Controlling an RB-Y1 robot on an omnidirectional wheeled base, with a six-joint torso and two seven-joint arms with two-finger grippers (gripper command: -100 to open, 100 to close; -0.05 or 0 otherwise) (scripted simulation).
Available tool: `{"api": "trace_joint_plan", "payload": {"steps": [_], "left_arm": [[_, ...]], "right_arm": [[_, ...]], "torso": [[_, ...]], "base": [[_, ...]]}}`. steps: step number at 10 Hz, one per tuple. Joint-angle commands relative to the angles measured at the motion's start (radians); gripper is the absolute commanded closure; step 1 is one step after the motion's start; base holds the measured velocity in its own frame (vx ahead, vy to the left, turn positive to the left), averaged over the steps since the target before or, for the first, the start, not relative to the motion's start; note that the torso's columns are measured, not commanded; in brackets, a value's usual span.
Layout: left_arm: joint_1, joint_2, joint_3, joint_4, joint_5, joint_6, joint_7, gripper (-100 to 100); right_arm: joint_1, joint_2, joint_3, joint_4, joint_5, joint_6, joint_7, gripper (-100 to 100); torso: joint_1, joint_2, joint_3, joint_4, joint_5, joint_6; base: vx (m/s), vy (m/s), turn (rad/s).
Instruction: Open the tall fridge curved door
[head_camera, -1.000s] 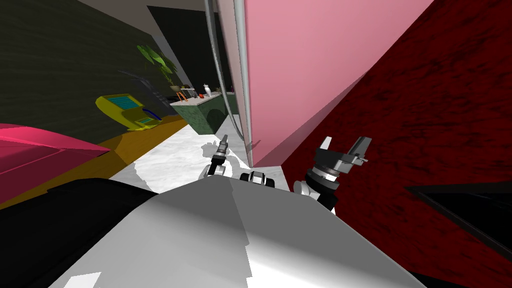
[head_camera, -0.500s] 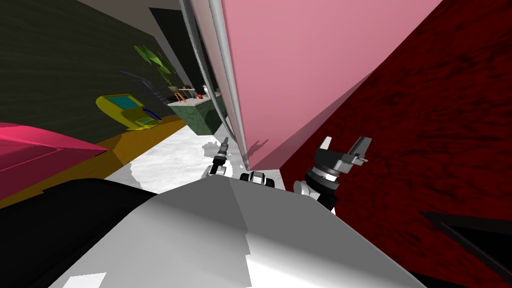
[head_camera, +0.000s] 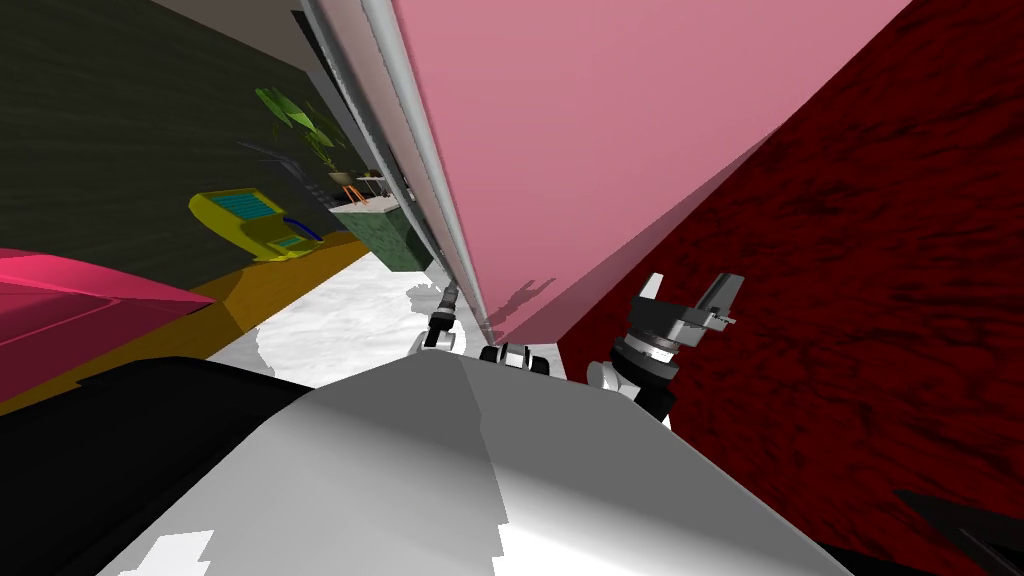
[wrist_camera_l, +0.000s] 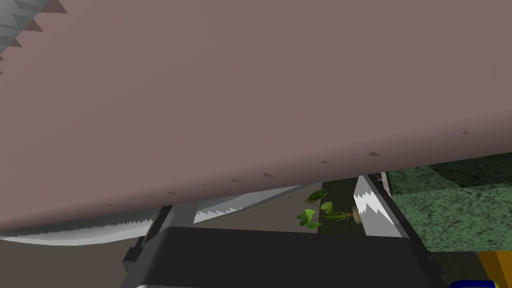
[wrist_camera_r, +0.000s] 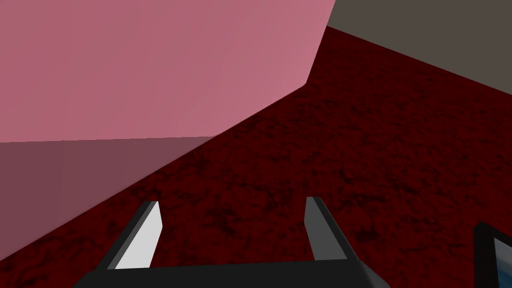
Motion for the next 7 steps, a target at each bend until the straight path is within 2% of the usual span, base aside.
{"api": "trace_joint_plan", "payload": {"steps": [1,2,3,4,5,6,7], "left_arm": [[0.005,0.001,0.0,-0.016,0.0,0.02,0.002,-100],[-0.001,-0.002,-0.001,0.006,0.0,-0.004,-0.001,100],[-0.001,0.0,0.0,-0.007,-0.001,0.008,0.0,100],[-0.009,0.02,-0.013,0.001,-0.001,0.002,0.011,100],[-0.009,0.02,-0.013,0.001,-0.001,0.002,0.011,100],[-0.017,0.039,-0.026,0.006,0.0,0.002,0.025,100],[-0.017,0.039,-0.026,0.006,0.0,0.002,0.025,100]], "right_arm": [[0.0,0.0,0.0,0.0,0.0,0.0,0.0,0],[0.0,0.0,0.0,0.0,0.0,0.0,0.0,0],[0.0,0.0,0.0,0.0,0.0,0.0,0.0,0],[0.0,0.0,0.0,0.0,0.0,0.0,0.0,0],[0.0,0.0,0.0,0.0,0.0,0.0,0.0,0],[0.0,0.0,0.0,0.0,0.0,0.0,0.0,0],[0.0,-0.001,0.0,0.0,0.0,0.0,0.0,0]], "torso": [[-0.001,-0.005,-0.004,0.001,-0.002,0.002],[-0.003,-0.006,-0.005,-0.001,-0.001,0.002],[-0.003,-0.005,-0.003,-0.003,0.001,0.0],[-0.001,-0.005,-0.003,-0.003,0.002,-0.001],[0.009,-0.004,-0.003,-0.001,0.002,0.001],[0.007,-0.006,-0.004,-0.001,0.002,0.0],[0.006,-0.009,-0.005,-0.001,0.002,0.003]], "base": [[0.014,0.008,0.01],[-0.034,0.006,0.002],[-0.021,0.0,-0.009],[-0.05,0.177,-0.102],[-0.034,0.219,-0.076],[-0.034,0.273,-0.079],[-0.012,0.261,-0.042]]}}
